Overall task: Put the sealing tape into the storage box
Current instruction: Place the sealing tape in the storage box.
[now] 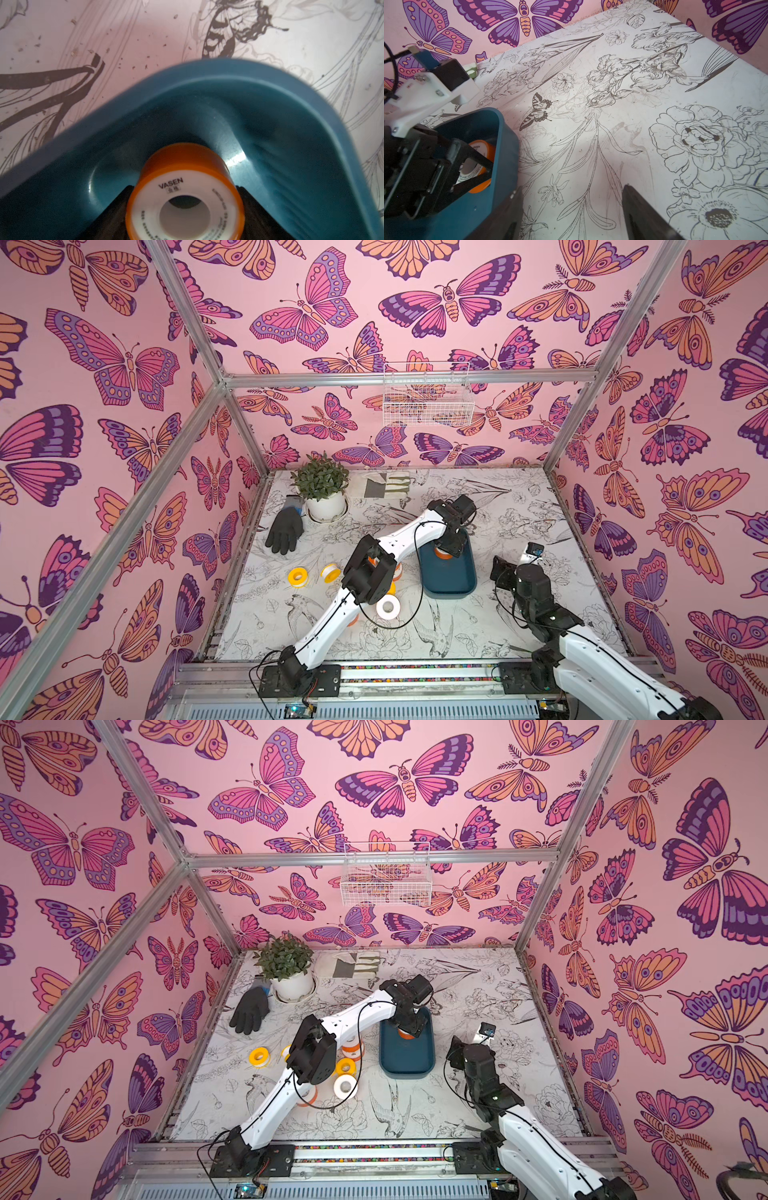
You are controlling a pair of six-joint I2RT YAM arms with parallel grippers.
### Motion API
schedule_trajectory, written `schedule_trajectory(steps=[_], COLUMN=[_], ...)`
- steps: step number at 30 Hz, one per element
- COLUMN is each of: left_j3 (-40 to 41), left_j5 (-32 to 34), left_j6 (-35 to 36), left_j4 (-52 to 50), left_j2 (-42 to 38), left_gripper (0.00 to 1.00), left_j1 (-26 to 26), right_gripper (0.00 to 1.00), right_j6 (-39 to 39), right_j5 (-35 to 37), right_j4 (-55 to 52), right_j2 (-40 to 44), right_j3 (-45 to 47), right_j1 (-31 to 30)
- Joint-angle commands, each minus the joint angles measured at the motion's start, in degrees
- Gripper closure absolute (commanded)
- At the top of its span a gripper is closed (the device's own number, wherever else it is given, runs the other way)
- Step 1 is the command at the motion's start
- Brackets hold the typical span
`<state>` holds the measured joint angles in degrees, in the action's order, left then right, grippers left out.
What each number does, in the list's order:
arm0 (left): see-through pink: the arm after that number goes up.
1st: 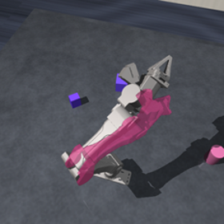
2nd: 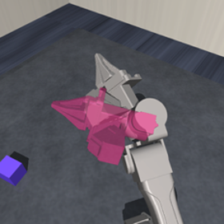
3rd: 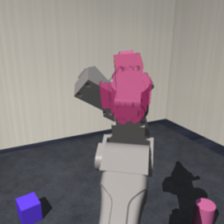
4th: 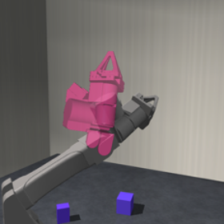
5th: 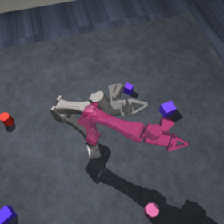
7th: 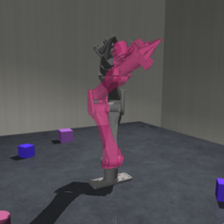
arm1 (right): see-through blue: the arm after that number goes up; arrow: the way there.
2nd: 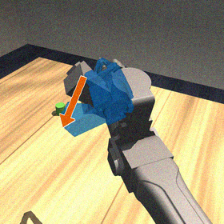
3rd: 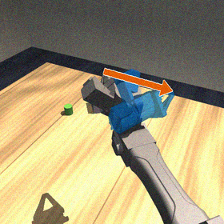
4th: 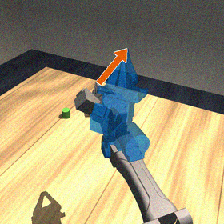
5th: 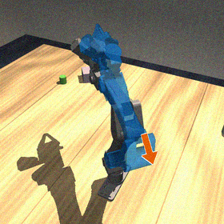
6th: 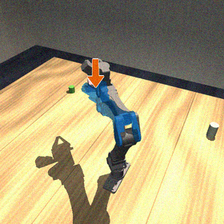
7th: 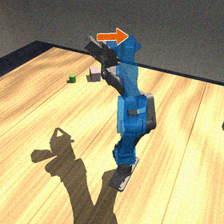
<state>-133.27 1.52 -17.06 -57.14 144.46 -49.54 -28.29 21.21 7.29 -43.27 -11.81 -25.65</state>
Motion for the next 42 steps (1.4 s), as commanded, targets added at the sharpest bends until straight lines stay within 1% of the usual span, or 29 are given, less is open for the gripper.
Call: schedule_trajectory(steps=[1,7,9,12,16,20,21,23,24,25,28,32,36,39,42], left_j3=[-1.5,-1.9,-1.8,-1.5,-0.4,2.7,3.9,6.4,7.8,8.9,12.4,15.5,16.6,16.7,16.4], left_j5=[0.5,-0.9,-1.0,-0.9,-0.8,3.5,4.7,5.1,5.3,5.6,5.3,2.7,1.0,0.7,0.3], left_j6=[-0.6,-0.3,0.0,0.2,0.4,1.1,1.3,1.5,1.5,1.5,1.6,1.5,1.6,1.8,1.8], left_j4=[-0.1,0.1,0.1,0.0,0.0,-0.1,-0.1,0.0,0.0,0.0,0.0,0.0,-0.1,-0.3,-0.3], left_j2=[1.0,0.9,0.6,0.0,-2.2,-7.5,-9.0,-11.8,-13.2,-14.3,-17.1,-18.4,-17.3,-15.9,-14.4], left_gripper=[0.33,0.19,0.16,0.14,0.16,0.20,0.23,0.28,0.31,0.36,0.56,0.76,0.93,0.99,1.00], left_j1=[-0.1,-0.1,-0.1,-0.1,0.0,0.0,0.1,0.4,0.4,0.4,0.4,0.4,0.4,0.4,0.4], right_gripper=[0.22,0.22,0.22,0.22,0.22,0.22,0.22,0.21,0.22,0.22,0.22,0.23,0.23,0.23,0.23], right_j6=[0.2,0.2,0.2,0.2,0.2,0.3,0.3,0.3,0.4,0.3,-0.1,-0.1,-0.1,0.0,0.0], right_j5=[0.9,0.9,0.9,0.9,0.9,0.8,0.7,0.5,0.5,0.6,1.1,1.0,1.1,1.1,1.1], right_j4=[-0.6,-0.7,-0.7,-0.7,-0.7,-0.6,-0.7,-0.8,-0.7,-0.8,-1.1,-1.0,-1.1,-1.1,-1.0], right_j2=[-0.4,-0.4,-0.4,-0.3,-0.4,-0.5,-0.6,-1.0,-1.2,-1.4,-1.7,-1.9,-1.6,-1.5,-1.5], right_j3=[-1.8,-1.8,-1.8,-1.8,-1.8,-1.9,-1.9,-2.2,-2.2,-2.3,-2.6,-2.6,-2.4,-2.4,-2.4], right_j1=[-0.4,-0.4,-0.4,-0.4,-0.4,-0.4,-0.4,-0.4,-0.4,-0.4,-0.4,-0.4,-0.4,-0.4,-0.4])
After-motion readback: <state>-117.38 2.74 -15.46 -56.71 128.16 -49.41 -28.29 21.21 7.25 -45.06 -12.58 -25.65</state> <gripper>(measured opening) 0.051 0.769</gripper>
